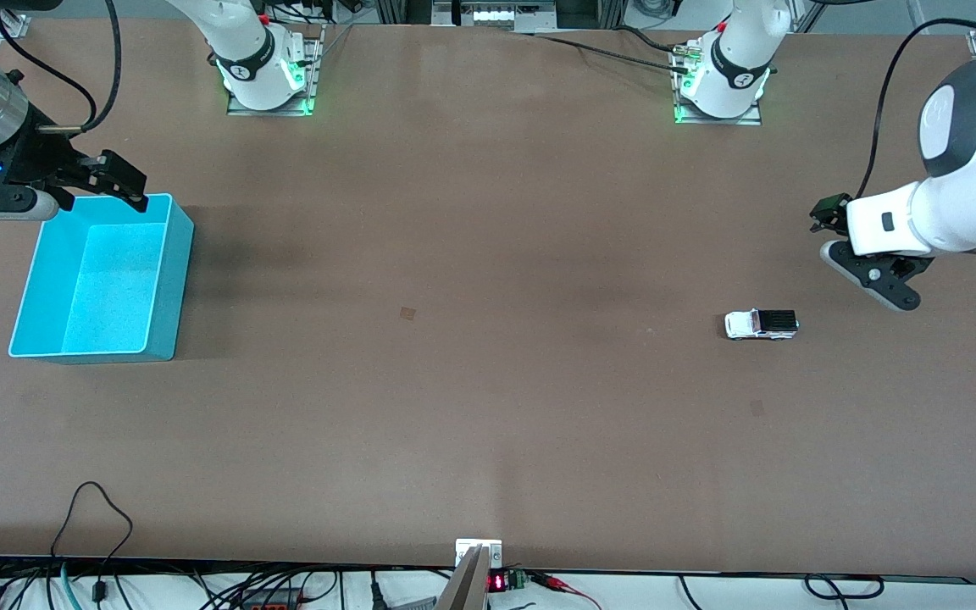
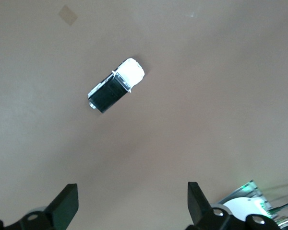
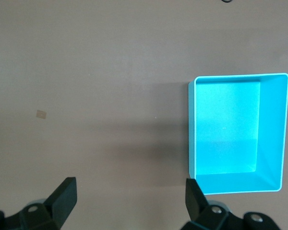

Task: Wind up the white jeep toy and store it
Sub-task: 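Lower the open left gripper over the white toy jeep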

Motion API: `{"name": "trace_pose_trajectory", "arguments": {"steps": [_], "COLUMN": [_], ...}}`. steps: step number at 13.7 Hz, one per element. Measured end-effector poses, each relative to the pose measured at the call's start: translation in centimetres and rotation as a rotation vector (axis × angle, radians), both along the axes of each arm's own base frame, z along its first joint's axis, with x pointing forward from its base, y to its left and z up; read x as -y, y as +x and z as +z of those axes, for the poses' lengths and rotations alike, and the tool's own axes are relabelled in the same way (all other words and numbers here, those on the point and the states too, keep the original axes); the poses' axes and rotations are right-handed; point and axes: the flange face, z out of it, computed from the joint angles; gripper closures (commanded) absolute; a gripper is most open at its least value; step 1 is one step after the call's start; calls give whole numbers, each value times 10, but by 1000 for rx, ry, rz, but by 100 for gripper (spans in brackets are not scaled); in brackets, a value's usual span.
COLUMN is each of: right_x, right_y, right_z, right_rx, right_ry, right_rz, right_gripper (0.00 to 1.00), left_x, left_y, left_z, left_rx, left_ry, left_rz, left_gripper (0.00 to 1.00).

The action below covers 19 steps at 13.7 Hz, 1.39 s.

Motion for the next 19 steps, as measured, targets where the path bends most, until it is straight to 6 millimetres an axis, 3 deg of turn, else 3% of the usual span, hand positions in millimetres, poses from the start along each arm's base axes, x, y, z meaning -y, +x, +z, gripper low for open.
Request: {"name": "trace_pose_trajectory", "arguments": {"steps": [4,9,19], "right_x": [0,-1,-1], "right_y": [0,0,0], "right_z": [0,0,0], "right_rx": [0,0,0], "right_ry": [0,0,0], "right_rz": [0,1,3], "right_gripper": [0,0,0], "left_x": [-3,-9,-9], "left_y": [11,8,6], "left_z": [-32,-67,-89], "left_rx": [-6,4,39], "left_ry": [-23,-56,-54], "left_rz": [-177,-302,-461], "left_gripper": [0,0,0]}}
